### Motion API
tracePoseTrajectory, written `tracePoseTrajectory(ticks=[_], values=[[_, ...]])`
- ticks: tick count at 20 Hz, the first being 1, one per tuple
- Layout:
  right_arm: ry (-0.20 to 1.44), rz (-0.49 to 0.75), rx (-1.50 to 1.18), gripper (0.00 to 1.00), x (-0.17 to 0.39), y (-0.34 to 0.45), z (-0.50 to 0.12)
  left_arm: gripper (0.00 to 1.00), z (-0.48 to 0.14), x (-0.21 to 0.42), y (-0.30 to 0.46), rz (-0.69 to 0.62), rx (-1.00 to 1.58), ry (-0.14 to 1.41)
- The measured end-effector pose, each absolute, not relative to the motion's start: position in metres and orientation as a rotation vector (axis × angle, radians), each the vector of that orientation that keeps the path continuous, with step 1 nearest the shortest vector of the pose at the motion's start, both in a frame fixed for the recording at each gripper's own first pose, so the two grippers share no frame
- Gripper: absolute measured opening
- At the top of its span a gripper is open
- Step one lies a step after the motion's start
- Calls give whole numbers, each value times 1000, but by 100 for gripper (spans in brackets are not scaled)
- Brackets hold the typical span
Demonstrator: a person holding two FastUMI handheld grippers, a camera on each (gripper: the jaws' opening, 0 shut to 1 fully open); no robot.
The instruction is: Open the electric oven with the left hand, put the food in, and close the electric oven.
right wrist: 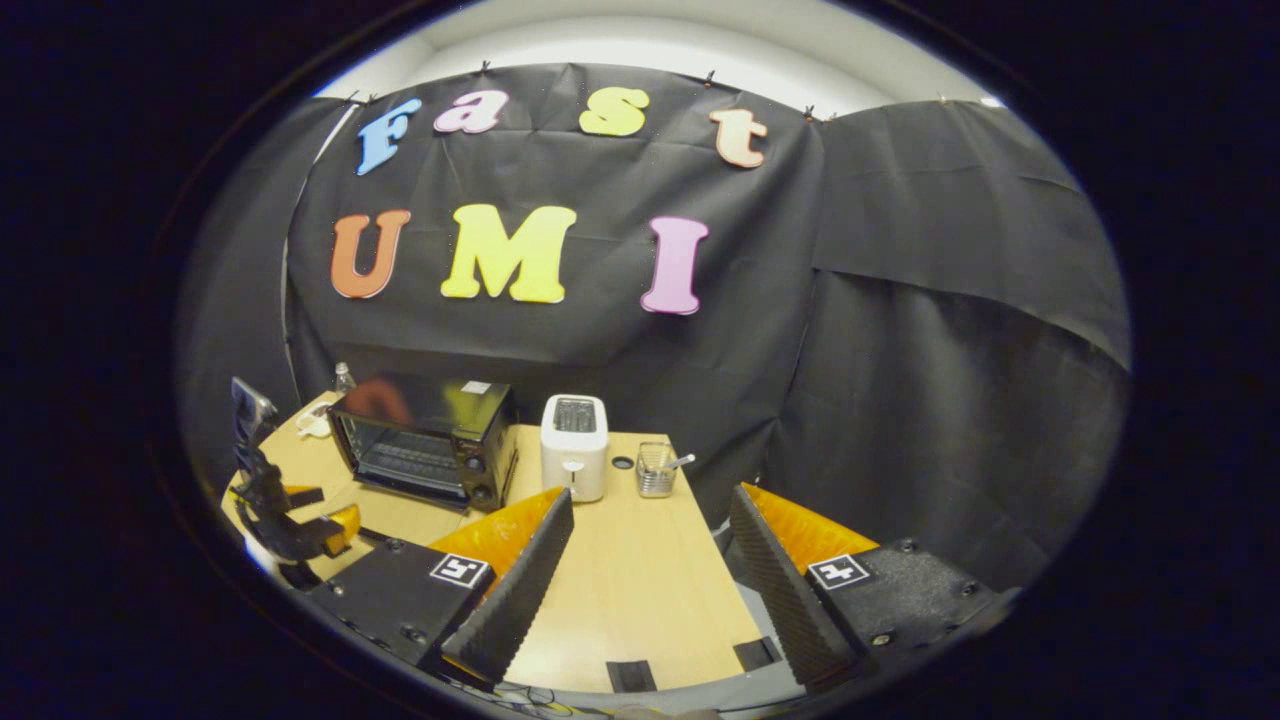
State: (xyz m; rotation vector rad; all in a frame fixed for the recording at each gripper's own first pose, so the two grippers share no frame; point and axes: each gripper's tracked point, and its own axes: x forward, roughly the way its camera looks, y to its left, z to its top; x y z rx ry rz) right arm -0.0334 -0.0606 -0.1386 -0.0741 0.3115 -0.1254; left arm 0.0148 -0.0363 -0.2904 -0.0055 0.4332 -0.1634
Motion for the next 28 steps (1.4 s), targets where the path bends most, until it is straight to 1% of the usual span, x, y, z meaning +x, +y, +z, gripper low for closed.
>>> tracePoseTrajectory(ticks=[2,8,9,11,12,13,14,15,19,20,21,26,27,28], values=[[344,-85,-61,100,-25,-50,-158,96,-254,9,-22,-148,-2,372],[516,85,54,100,7,-3,-241,95,-158,-10,8,-98,-22,229],[546,105,83,96,13,1,-255,96,-145,-12,12,-83,-14,210],[605,149,144,96,30,13,-283,96,-126,-17,19,-58,2,186],[638,168,176,100,37,20,-298,95,-119,-22,23,-43,8,181],[663,197,220,99,44,27,-309,95,-116,-26,24,-30,18,179],[689,225,267,90,53,36,-320,95,-112,-28,26,-18,28,178],[730,245,310,98,61,43,-333,95,-109,-31,27,-6,36,178],[825,314,436,97,96,60,-366,96,-105,-32,27,38,71,195],[848,325,438,87,106,61,-372,95,-106,-31,26,50,73,204],[869,340,441,97,114,62,-378,95,-106,-29,25,60,73,212],[967,417,455,94,133,67,-396,96,-106,-21,25,124,82,235],[993,436,451,81,134,69,-400,96,-107,-20,24,135,82,239],[1028,456,447,92,133,69,-406,95,-108,-17,23,145,83,246]])
